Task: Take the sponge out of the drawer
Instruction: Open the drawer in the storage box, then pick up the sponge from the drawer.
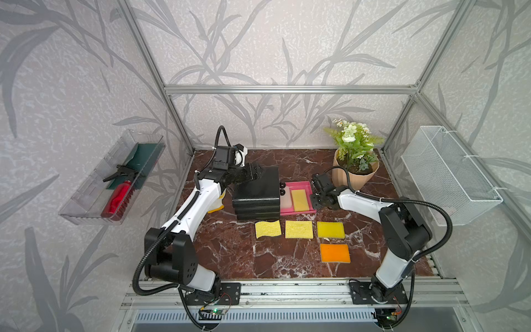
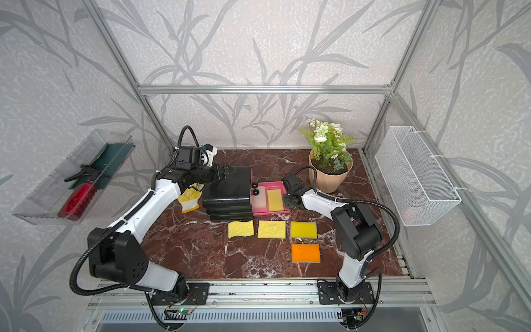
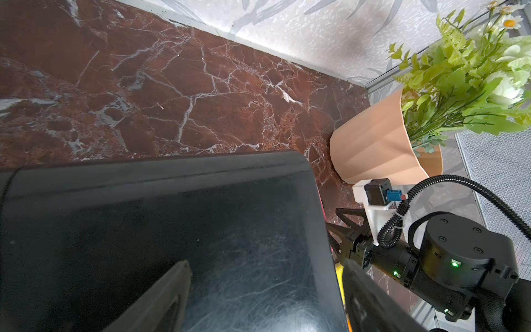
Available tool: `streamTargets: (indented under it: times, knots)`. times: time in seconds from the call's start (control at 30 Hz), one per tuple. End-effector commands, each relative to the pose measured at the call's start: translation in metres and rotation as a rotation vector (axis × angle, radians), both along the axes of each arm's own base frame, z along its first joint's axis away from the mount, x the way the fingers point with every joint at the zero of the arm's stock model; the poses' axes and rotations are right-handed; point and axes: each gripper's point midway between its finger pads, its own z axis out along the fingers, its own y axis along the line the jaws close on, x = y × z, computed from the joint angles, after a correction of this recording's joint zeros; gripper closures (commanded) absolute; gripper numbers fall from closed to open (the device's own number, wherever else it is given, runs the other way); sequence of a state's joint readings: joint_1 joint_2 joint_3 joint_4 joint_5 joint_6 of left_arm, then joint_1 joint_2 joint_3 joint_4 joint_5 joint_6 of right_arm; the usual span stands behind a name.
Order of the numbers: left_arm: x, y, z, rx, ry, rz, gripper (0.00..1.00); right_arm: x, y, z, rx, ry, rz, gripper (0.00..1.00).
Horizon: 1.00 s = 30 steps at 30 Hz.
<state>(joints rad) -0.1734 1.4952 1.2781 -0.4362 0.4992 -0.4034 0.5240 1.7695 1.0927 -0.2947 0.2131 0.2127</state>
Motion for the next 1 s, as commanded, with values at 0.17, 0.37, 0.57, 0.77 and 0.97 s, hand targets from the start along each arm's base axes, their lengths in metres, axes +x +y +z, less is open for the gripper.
streamTargets:
  times: [0.17, 0.37, 0.57, 0.77, 0.97]
  knots:
    - [-0.018, 0.009, -0.031, 0.034, 0.123, 0.021, 0.16, -0.002, 0.054, 0.062, 0.216, -0.125, 0.120, 0.43]
    - [-0.018, 0.008, -0.029, 0.031, 0.117, 0.019, 0.17, -0.013, 0.096, 0.045, 0.222, -0.085, 0.210, 0.45]
    - [-0.019, 0.009, -0.028, 0.031, 0.113, 0.019, 0.17, -0.016, 0.113, 0.025, 0.192, -0.032, 0.255, 0.50]
    - [-0.019, 0.008, -0.030, 0.030, 0.116, 0.019, 0.17, -0.021, 0.110, 0.010, 0.143, -0.021, 0.248, 0.50]
    - [-0.018, 0.008, -0.030, 0.027, 0.116, 0.019, 0.17, -0.021, 0.104, -0.010, 0.048, -0.016, 0.248, 0.51]
